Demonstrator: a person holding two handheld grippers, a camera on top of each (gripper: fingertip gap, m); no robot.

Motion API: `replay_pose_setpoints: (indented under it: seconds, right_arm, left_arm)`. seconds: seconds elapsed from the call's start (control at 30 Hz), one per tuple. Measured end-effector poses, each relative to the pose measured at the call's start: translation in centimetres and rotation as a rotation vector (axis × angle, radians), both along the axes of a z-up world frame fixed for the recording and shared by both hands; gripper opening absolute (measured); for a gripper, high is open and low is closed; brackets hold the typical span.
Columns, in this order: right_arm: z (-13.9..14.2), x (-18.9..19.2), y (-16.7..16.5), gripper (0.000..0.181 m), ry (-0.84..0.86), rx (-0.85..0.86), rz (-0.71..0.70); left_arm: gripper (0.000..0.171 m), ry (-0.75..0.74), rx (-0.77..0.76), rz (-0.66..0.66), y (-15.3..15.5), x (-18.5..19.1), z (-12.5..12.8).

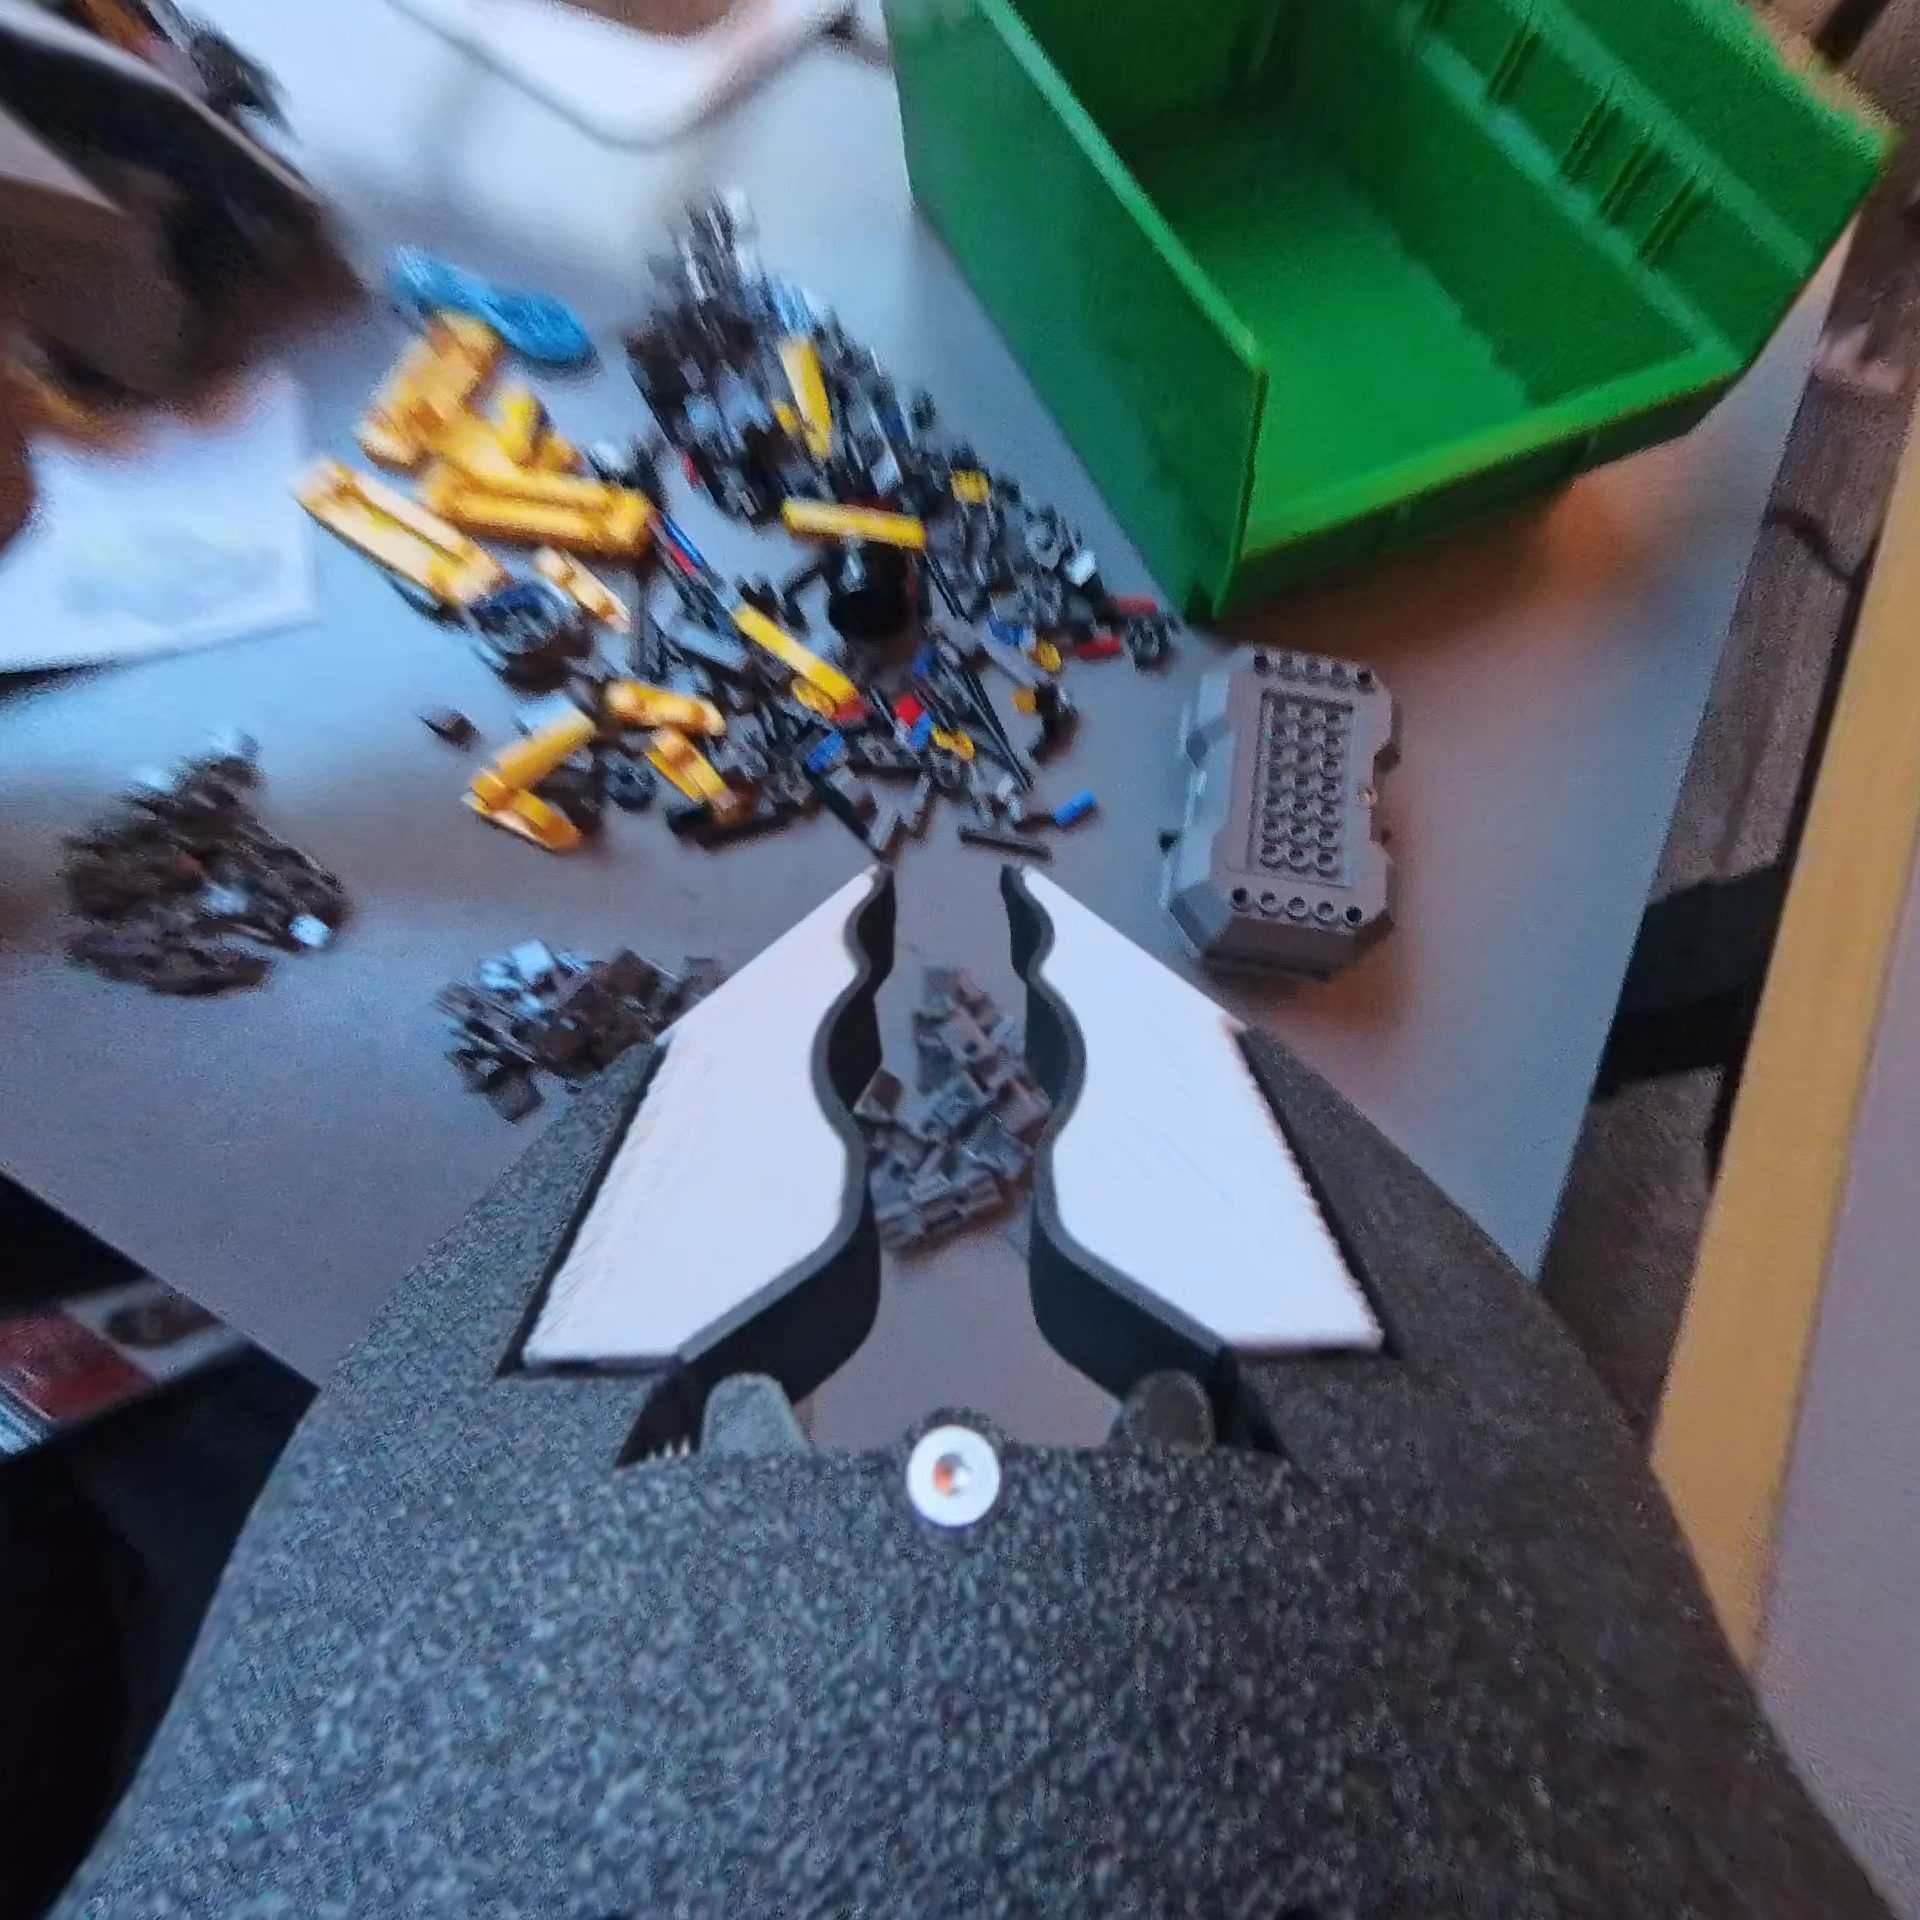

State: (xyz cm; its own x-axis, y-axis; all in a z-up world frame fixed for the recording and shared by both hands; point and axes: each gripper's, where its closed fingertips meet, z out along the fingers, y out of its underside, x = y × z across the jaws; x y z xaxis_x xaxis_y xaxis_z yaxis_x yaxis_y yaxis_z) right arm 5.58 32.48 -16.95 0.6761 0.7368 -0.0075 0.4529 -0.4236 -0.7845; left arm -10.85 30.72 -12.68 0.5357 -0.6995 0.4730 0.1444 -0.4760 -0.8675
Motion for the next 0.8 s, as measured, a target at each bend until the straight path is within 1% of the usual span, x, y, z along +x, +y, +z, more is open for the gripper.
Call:
replay_pose_setpoints:
  seconds: [0.07, 0.1, 0.17, 0.2, 0.27, 0.3, 0.4, 0.43, 0.5, 0.57, 0.6, 0.7, 0.8]
  right_arm:
    - [1.8, -0.9, -0.9, 0.029, 0.113, 0.097, 0.000]
    - [2.5, -1.8, -1.3, 0.032, 0.153, 0.140, 0.015]
    - [3.7, -3.9, -2.0, 0.032, 0.201, 0.223, 0.054]
    - [4.3, -4.9, -2.0, 0.034, 0.222, 0.271, 0.059]
    - [5.5, -7.1, -1.8, 0.043, 0.276, 0.352, 0.074]
    - [5.9, -8.3, -1.7, 0.048, 0.303, 0.378, 0.086]
    - [6.2, -11.9, -1.9, 0.051, 0.345, 0.404, 0.170]
    - [6.0, -12.8, -1.8, 0.054, 0.342, 0.402, 0.188]
    - [6.3, -14.2, -1.3, 0.054, 0.364, 0.419, 0.204]
    - [7.3, -15.6, -0.7, 0.054, 0.420, 0.443, 0.228]
    - [7.9, -16.1, -0.3, 0.053, 0.447, 0.456, 0.240]
    - [9.7, -17.4, 1.2, 0.053, 0.494, 0.482, 0.262]
    - [10.9, -18.1, 2.8, 0.052, 0.492, 0.522, 0.279]
  left_arm:
    - [0.039, 0.042, 0.009, 0.113, 1.5, -2.0, -0.2]
    - [0.044, 0.060, 0.007, 0.183, 2.3, -3.1, -0.5]
    - [0.072, 0.113, -0.021, 0.337, 3.9, -5.6, -1.3]
    - [0.073, 0.152, -0.016, 0.377, 4.3, -6.4, -1.6]
    - [0.067, 0.235, 0.006, 0.445, 5.0, -7.7, -2.2]
    - [0.063, 0.280, 0.018, 0.459, 5.2, -8.1, -2.6]
    - [0.032, 0.415, 0.037, 0.358, 4.6, -7.8, -4.2]
    - [0.029, 0.449, 0.026, 0.346, 4.6, -7.9, -4.7]
    - [0.034, 0.473, -0.005, 0.348, 4.8, -8.3, -5.7]
    - [0.040, 0.468, -0.048, 0.347, 5.1, -8.5, -6.6]
    - [0.040, 0.461, -0.062, 0.345, 5.2, -8.5, -6.8]
    - [0.036, 0.473, -0.055, 0.360, 5.5, -8.8, -7.2]
    - [0.028, 0.475, -0.038, 0.386, 5.8, -9.3, -6.9]
